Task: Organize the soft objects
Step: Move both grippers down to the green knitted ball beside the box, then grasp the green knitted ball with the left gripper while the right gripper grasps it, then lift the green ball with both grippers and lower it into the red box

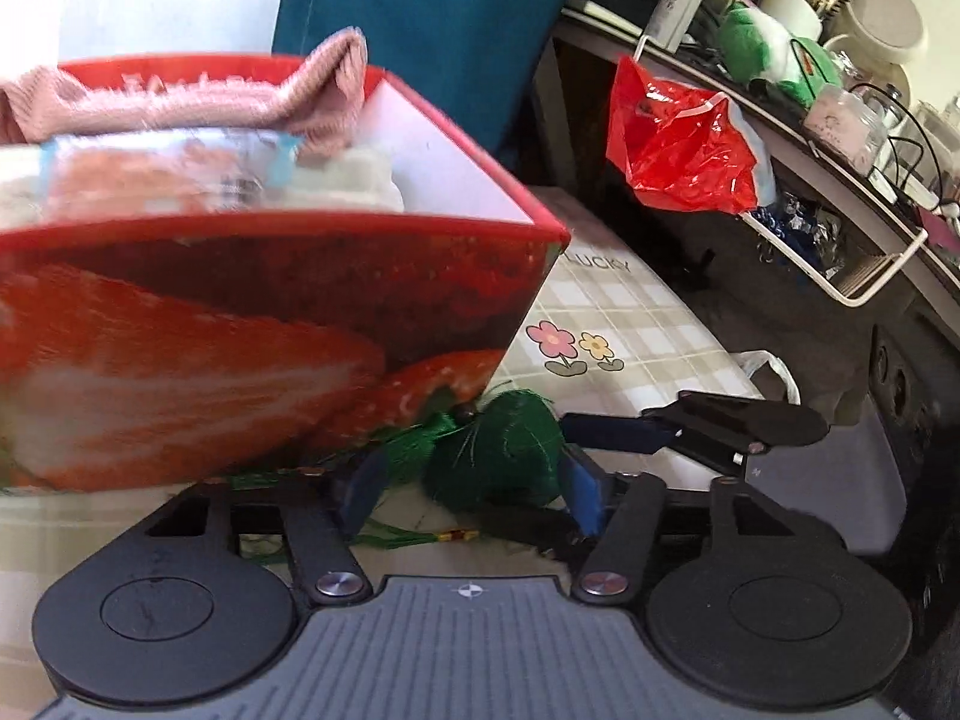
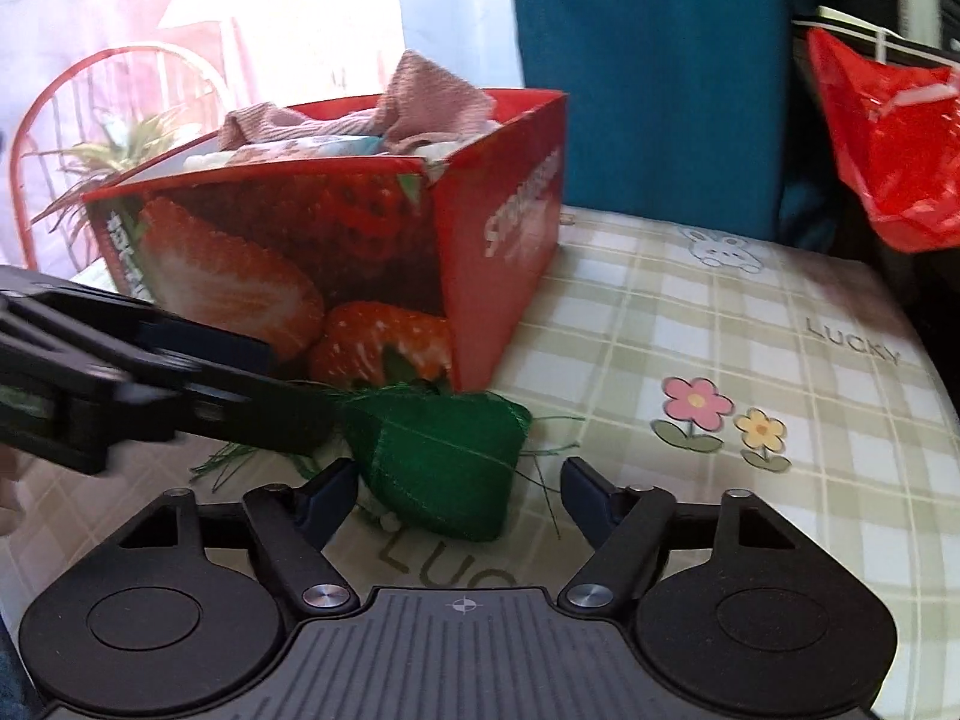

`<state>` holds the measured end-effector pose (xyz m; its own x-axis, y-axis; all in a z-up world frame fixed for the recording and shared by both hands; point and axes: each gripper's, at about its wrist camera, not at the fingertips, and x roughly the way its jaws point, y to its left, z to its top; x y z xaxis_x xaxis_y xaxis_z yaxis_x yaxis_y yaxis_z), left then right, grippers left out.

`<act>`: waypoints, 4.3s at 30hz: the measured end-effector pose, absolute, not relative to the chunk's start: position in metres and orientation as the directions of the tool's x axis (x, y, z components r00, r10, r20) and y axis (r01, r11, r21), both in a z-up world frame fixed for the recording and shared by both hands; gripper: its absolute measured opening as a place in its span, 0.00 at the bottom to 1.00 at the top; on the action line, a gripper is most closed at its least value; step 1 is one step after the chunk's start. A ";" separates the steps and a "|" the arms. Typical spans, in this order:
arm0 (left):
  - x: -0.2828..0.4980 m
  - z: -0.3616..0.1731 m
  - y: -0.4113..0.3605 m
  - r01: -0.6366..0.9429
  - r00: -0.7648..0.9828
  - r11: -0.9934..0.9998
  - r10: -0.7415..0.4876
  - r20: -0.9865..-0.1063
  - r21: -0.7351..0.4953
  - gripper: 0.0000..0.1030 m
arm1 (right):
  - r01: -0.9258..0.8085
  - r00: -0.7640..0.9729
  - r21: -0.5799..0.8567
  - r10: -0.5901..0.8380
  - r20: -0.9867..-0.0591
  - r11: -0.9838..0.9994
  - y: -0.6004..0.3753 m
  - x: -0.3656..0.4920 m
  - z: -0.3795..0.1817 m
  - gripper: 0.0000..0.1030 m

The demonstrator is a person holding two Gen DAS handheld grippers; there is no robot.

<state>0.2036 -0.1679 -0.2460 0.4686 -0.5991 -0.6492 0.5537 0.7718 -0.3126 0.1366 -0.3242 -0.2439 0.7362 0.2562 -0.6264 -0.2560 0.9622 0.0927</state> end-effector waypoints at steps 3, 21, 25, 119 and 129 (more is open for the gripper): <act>0.212 -0.254 -0.174 0.556 0.450 0.768 -0.600 -0.662 -0.318 0.60 | -0.284 0.725 0.087 0.273 -0.632 0.955 -0.320 0.141 -0.246 0.60; 0.215 -0.263 -0.146 0.532 0.427 0.756 -0.628 -0.651 -0.380 0.43 | -0.312 0.727 0.133 0.327 -0.603 0.941 -0.302 0.144 -0.251 0.54; 0.211 -0.262 -0.140 0.536 0.426 0.753 -0.631 -0.648 -0.381 0.41 | -0.311 0.727 0.134 0.326 -0.604 0.941 -0.299 0.145 -0.251 0.54; 0.267 -0.153 -0.122 0.594 0.531 0.734 -0.666 -0.525 -0.330 0.48 | -0.243 0.893 -0.002 0.223 -0.391 0.970 -0.271 0.188 -0.162 0.54; 0.256 -0.139 -0.096 0.501 0.654 0.833 -0.543 -0.527 -0.237 0.92 | -0.197 0.901 -0.029 0.169 -0.399 0.980 -0.269 0.183 -0.157 0.78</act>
<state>0.2564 -0.0964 -0.1393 0.6540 -0.5429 -0.5268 0.5006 0.8327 -0.2368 0.1830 -0.2689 -0.1571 0.9011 0.1689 -0.3994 -0.1968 0.9800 -0.0295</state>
